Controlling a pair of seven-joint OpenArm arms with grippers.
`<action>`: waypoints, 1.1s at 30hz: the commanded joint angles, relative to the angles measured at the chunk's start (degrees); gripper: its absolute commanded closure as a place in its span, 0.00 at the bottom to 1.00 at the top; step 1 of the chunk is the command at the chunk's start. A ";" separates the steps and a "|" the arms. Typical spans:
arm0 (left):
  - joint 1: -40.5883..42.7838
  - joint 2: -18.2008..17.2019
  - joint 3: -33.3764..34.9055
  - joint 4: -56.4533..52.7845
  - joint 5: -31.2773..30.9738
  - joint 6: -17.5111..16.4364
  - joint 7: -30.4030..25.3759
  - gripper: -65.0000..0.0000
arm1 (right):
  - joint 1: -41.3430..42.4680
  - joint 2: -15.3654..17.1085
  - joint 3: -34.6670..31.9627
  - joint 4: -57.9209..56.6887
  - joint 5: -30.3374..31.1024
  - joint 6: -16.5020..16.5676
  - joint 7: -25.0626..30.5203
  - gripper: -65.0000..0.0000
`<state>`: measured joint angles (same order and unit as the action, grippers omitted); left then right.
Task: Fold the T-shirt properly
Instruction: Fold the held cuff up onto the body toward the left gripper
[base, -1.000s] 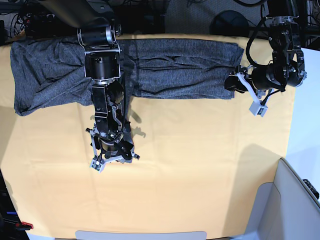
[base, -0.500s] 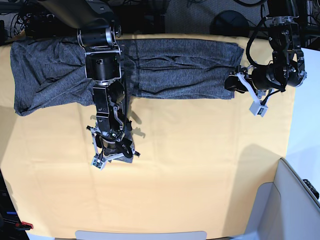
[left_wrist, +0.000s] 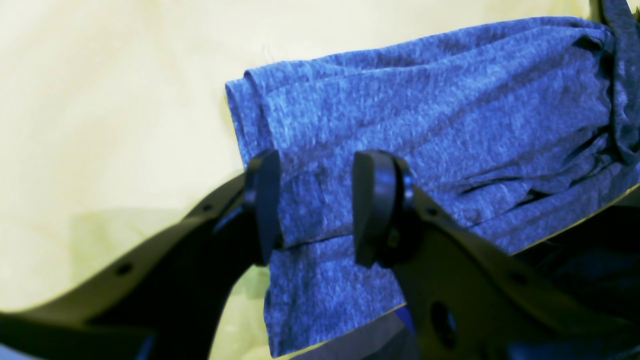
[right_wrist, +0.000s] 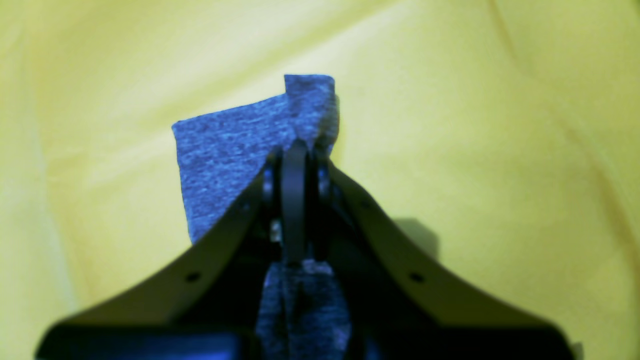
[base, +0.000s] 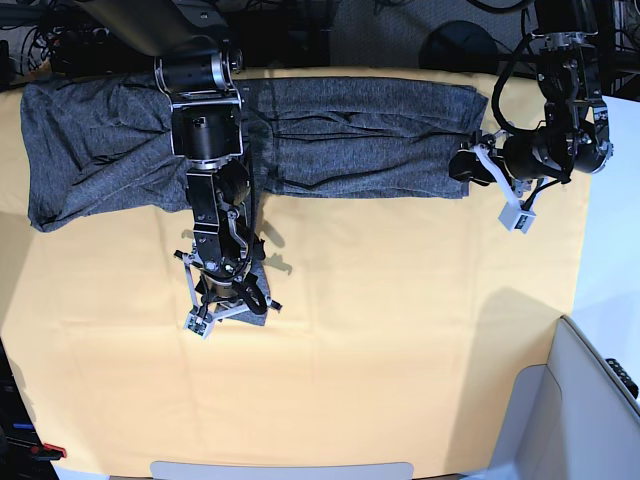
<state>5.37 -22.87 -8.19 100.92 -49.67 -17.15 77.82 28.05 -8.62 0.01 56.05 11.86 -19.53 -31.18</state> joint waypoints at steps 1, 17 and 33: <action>-0.66 -0.82 -0.47 0.83 -0.57 -0.13 -0.33 0.66 | 1.18 -0.38 -0.49 2.19 -0.03 0.32 0.28 1.00; -0.66 -0.99 -13.84 1.10 -0.57 -0.13 -0.33 0.71 | -15.79 -0.38 -25.81 45.35 -0.03 0.32 -17.92 1.00; 0.57 -1.08 -18.67 1.10 -0.57 -0.13 -0.33 0.71 | -20.27 0.67 -43.84 58.54 0.05 0.32 -27.59 1.00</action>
<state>6.11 -22.90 -26.30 101.12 -49.67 -17.15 77.80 6.87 -7.31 -43.79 113.86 11.86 -19.53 -60.16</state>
